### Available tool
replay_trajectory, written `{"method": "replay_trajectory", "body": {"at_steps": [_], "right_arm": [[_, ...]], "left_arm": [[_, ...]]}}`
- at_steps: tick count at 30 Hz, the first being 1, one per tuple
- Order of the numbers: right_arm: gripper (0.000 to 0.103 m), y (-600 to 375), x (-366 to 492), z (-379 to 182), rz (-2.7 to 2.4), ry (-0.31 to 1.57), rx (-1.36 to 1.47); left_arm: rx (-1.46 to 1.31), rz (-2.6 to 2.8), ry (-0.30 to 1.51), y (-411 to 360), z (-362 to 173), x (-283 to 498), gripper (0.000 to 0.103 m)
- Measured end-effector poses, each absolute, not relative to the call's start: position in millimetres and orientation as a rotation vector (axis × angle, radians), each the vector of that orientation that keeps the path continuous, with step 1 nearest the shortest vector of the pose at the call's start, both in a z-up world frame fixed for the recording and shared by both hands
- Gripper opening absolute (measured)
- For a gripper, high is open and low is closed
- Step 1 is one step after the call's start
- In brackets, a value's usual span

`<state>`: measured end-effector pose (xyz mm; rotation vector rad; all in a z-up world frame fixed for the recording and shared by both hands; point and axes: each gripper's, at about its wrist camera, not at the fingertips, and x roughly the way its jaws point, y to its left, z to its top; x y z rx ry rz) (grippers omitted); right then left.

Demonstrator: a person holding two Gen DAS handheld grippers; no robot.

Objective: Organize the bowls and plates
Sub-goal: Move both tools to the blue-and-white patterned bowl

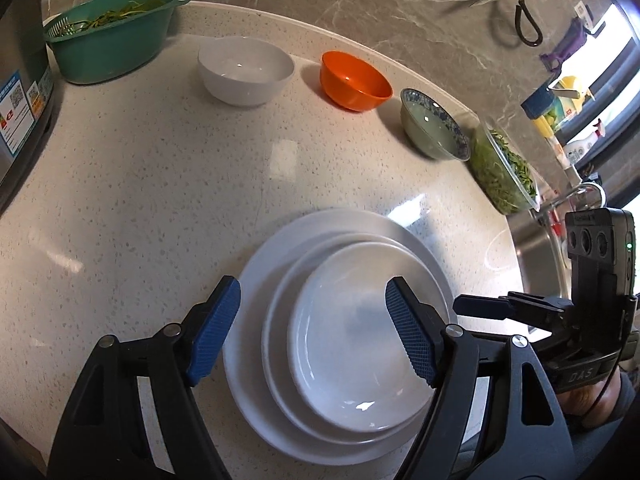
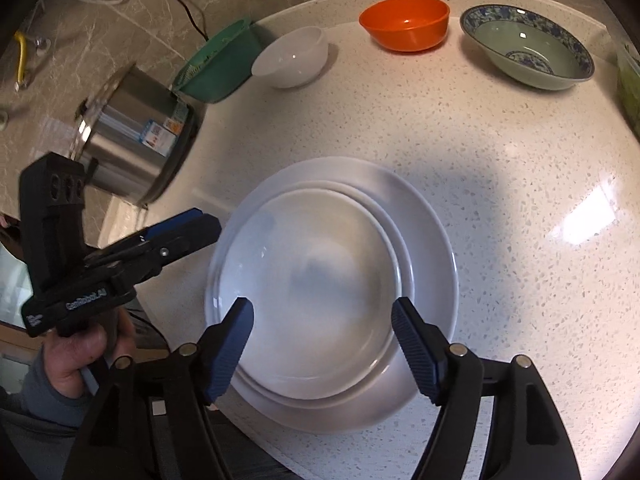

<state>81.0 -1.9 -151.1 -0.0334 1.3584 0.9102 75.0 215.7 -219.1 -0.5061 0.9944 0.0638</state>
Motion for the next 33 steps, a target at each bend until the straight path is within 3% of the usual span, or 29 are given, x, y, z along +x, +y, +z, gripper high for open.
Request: {"method": "replay_trajectory", "body": {"at_steps": [7,15,23,25,33], "right_arm": [[0.075,-37.9,117.5,-121.9,0.894,1.289,0.181],[0.075,-128.4,235.2,-103.4,0.647,1.149,0.444],[0.077,-142.0,303.9,-130.7,0.569,1.176,0.474],[0.062,-135.8,310.2,-139.5,0.587,1.195,0.476],[0.064,-108.1,317.6,-147.5,0.556,1.224,0.324]], "left_arm": [[-0.5,-0.021,0.982,209.1,-191.6,112.0,0.076],[-0.334,-0.063,1.005,177.1,-159.1,251.4,0.078],[-0.304,-0.046,1.166,145.7,-196.7,354.2,0.078],[-0.302,-0.039,1.182,140.0,-206.8,363.1,0.078],[-0.327,0.013,1.175,142.2,-229.0,387.4,0.076]]}}
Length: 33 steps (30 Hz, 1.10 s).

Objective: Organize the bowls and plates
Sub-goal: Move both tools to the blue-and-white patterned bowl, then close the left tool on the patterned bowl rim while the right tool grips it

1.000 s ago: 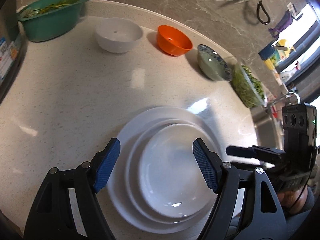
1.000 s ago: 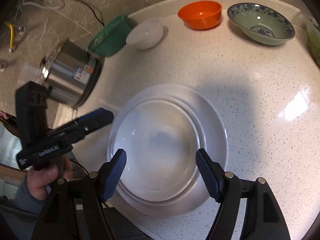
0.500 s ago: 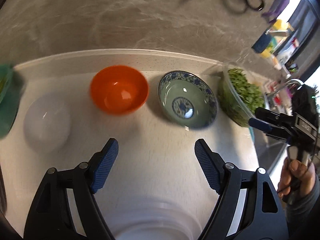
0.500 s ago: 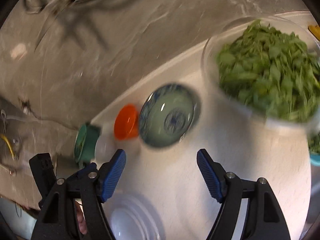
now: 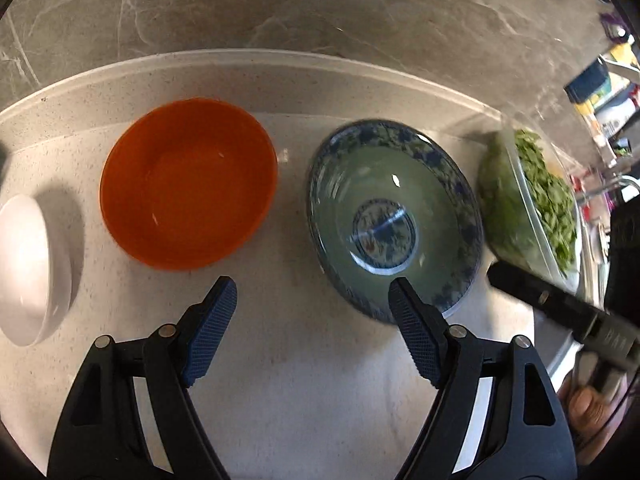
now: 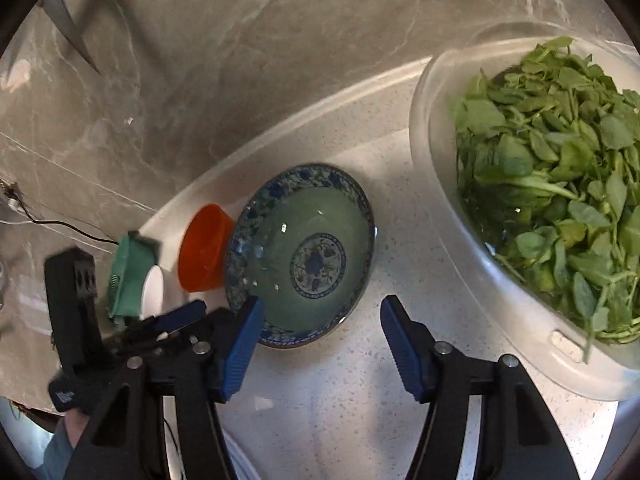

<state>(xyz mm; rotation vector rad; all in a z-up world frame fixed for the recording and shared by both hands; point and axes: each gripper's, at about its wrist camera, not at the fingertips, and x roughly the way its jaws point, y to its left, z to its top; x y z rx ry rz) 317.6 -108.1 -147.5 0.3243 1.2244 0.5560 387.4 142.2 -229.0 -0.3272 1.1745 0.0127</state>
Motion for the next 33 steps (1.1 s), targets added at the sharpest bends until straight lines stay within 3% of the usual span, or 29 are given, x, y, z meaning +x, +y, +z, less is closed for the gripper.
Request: {"method": "replay_trajectory", "body": {"at_steps": [4,7,9,12,19,23,26,30,33], "right_arm": [[0.065,-108.8,316.6,-155.8,0.526,1.232,0.386],[0.065,-112.0,314.6,-166.0,0.486,1.223,0.483],[0.065,-116.9,314.8,-175.5,0.458,1.231,0.565],[0.063,-119.0,315.5,-182.3,0.423,1.208,0.629],[0.058,-134.1,324.4,-190.5,0.349,1.154,0.728],[0.038,-141.3,329.7,-199.6,0.345,1.149,0.76],[0.03,-145.6,333.4,-200.1,0.348,1.138,0.764],[0.019,-150.1,333.3,-200.7,0.361,1.133,0.748],[0.016,-148.7,334.4,-200.9,0.374,1.138,0.709]], "left_arm": [[-0.324,0.006,1.17,137.2,-236.5,398.3,0.074],[-0.341,-0.007,1.175,134.8,-243.4,403.5,0.064],[-0.349,-0.013,1.173,134.4,-247.1,408.4,0.048],[-0.357,-0.01,1.18,132.9,-251.1,416.2,0.035],[-0.4,0.006,1.203,125.9,-265.5,434.1,0.035],[-0.414,0.024,1.205,127.0,-273.6,440.6,0.035],[-0.426,0.031,1.206,128.6,-277.6,443.4,0.035],[-0.388,0.014,1.194,123.8,-275.0,448.3,0.013],[-0.383,0.001,1.196,123.6,-273.8,451.8,0.01]]}}
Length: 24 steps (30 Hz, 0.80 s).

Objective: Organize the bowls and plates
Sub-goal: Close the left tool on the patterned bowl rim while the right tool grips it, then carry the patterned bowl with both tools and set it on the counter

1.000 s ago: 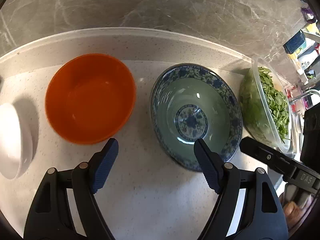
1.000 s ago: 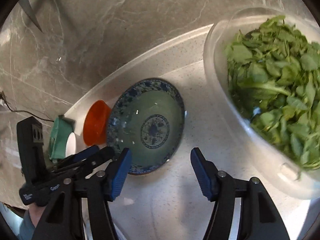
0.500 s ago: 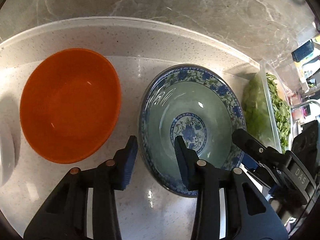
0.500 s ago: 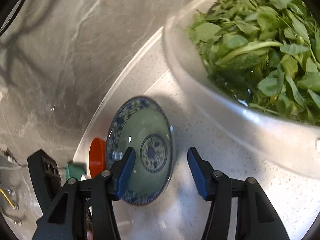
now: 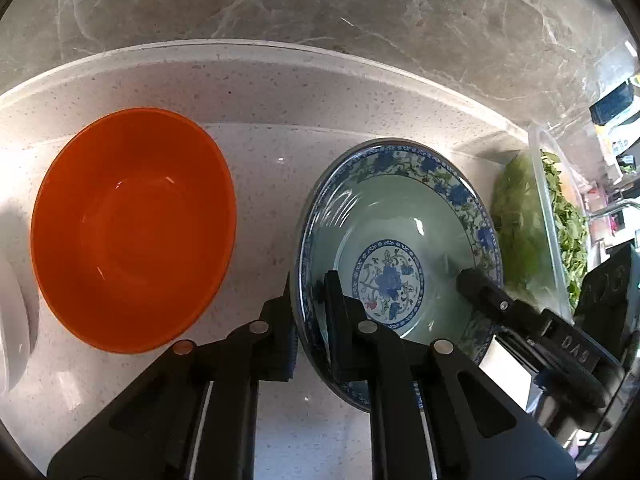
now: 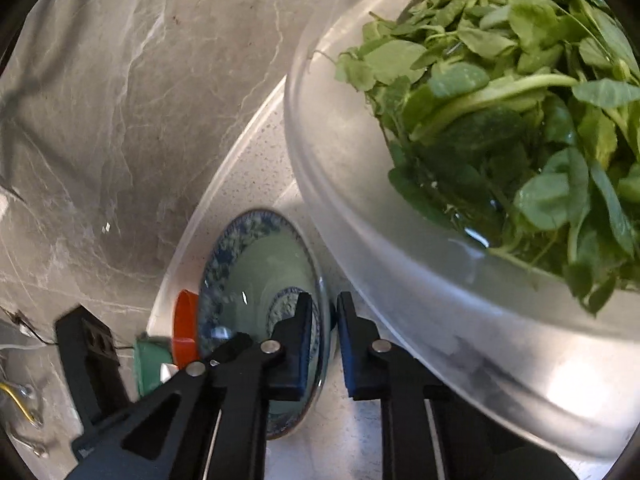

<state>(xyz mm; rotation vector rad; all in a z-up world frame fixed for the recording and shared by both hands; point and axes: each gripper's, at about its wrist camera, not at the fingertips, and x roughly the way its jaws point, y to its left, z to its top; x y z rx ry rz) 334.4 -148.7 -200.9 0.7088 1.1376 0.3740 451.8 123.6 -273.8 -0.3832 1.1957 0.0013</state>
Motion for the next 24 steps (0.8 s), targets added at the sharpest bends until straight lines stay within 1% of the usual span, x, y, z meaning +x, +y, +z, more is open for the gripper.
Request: {"method": "replay_trajectory", "body": {"at_steps": [2,5,8,19,24], "right_arm": [[0.014,-148.0,331.8,-201.7,0.384,1.141,0.69],[0.014,-141.2,329.7,-196.0,0.389,1.139,0.622],[0.014,-136.1,326.5,-192.8,0.391,1.144,0.566],[0.014,-136.3,309.6,-181.4,0.398,1.13,0.505],[0.014,-143.7,302.3,-171.7,0.405,1.119,0.491]], "left_arm": [[-0.379,-0.009,1.212,124.6,-272.0,451.6,0.01],[-0.297,-0.011,1.217,113.6,-266.4,451.7,0.01],[-0.284,-0.013,1.216,111.4,-264.2,451.1,0.01],[-0.25,-0.04,1.195,96.2,-256.8,444.0,0.01],[-0.246,-0.057,1.178,92.7,-243.3,428.6,0.01]]}}
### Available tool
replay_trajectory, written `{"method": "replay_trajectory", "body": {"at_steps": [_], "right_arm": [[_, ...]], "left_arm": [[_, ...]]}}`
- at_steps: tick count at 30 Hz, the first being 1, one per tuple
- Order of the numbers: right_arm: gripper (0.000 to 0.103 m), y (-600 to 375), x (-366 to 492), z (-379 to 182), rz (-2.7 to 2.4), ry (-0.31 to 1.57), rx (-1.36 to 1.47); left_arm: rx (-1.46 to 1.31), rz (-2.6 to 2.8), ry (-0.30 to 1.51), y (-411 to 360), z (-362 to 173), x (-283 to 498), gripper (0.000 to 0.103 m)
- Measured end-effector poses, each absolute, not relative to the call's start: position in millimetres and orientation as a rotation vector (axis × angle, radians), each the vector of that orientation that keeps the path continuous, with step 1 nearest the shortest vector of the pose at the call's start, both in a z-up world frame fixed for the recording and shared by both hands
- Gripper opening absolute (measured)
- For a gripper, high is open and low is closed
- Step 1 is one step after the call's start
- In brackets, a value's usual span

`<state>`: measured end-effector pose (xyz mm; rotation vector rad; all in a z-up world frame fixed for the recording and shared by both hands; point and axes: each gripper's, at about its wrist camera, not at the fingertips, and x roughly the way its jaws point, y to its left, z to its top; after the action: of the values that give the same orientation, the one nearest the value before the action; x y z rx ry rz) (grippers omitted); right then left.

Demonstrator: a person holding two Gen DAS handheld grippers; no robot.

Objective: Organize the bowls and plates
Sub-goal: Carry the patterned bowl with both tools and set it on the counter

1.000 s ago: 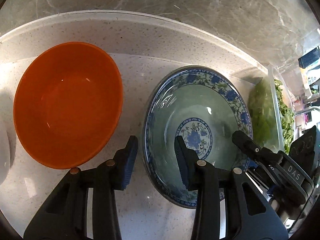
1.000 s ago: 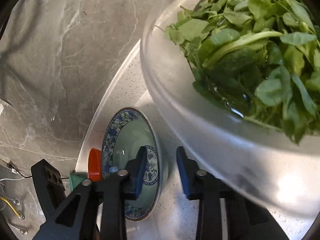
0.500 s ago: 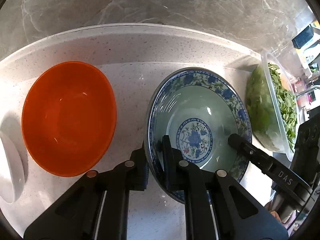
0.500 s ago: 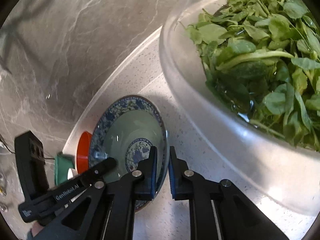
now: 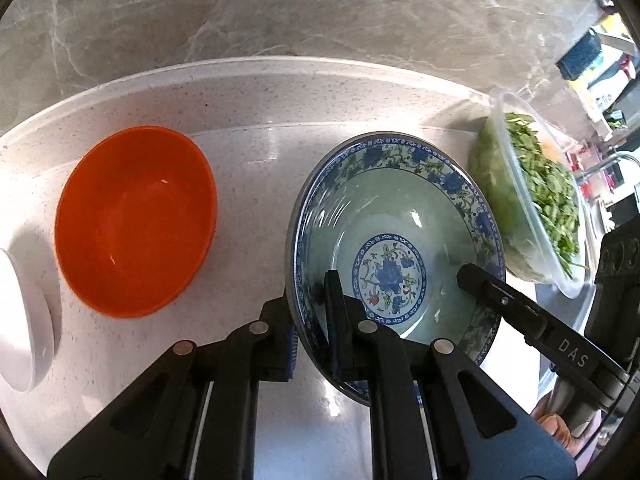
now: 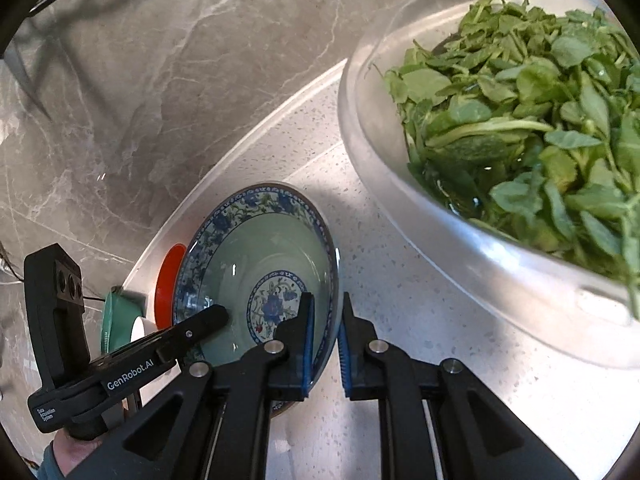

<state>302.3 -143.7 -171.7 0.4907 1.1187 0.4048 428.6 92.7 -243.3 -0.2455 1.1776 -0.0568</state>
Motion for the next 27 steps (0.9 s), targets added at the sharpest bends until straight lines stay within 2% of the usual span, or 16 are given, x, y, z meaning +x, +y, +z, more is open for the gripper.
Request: {"method": "replay_trajectory", "body": {"at_steps": [12,27], "right_arm": [[0.016,-182.9,241.0,-124.2,0.431,1.078,0.441],[0.018,-219.5,120.3,-124.5,0.369,1.138,0.431]], "left_arm": [[-0.239,-0.159,1.134,61.1,-206.3,345.7,0.011],[-0.179,-0.281,1.196,13.0,-231.1,213.6,0.012]]}}
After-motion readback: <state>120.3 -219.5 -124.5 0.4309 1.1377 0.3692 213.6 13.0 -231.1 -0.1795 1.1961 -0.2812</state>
